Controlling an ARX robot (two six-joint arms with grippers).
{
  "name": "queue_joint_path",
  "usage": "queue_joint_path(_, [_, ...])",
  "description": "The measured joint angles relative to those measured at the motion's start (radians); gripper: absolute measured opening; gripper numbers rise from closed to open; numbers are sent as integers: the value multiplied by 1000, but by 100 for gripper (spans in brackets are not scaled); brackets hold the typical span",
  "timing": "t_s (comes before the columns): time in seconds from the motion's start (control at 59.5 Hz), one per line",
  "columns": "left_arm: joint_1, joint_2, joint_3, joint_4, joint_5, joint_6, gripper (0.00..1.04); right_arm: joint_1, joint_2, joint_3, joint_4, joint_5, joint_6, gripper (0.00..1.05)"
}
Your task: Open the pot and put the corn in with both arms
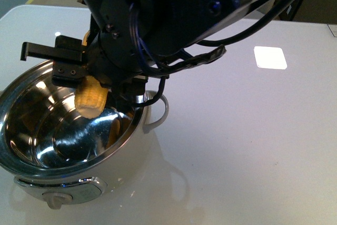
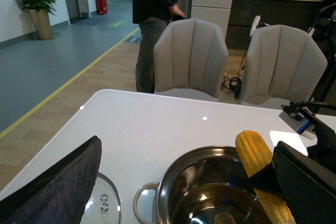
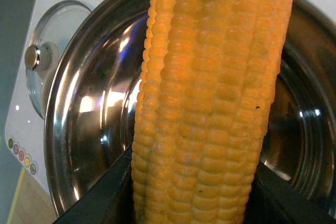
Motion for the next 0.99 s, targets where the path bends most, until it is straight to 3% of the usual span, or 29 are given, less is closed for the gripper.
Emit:
queue_joint_path(0.319, [0,0,0,0,0,0,98,14,30,27,-35,-2,-8,51])
queue_joint_path(0.572, [0,0,0,0,0,0,98,14,34,31,-43,-5,-10,87])
queue_joint_path(0.824, [0,0,0,0,0,0,98,-2,14,-6,2,-8,22,87])
queue_joint_path(0.992, [0,0,0,0,0,0,98,-61,-84,-108,60,-11,68,87])
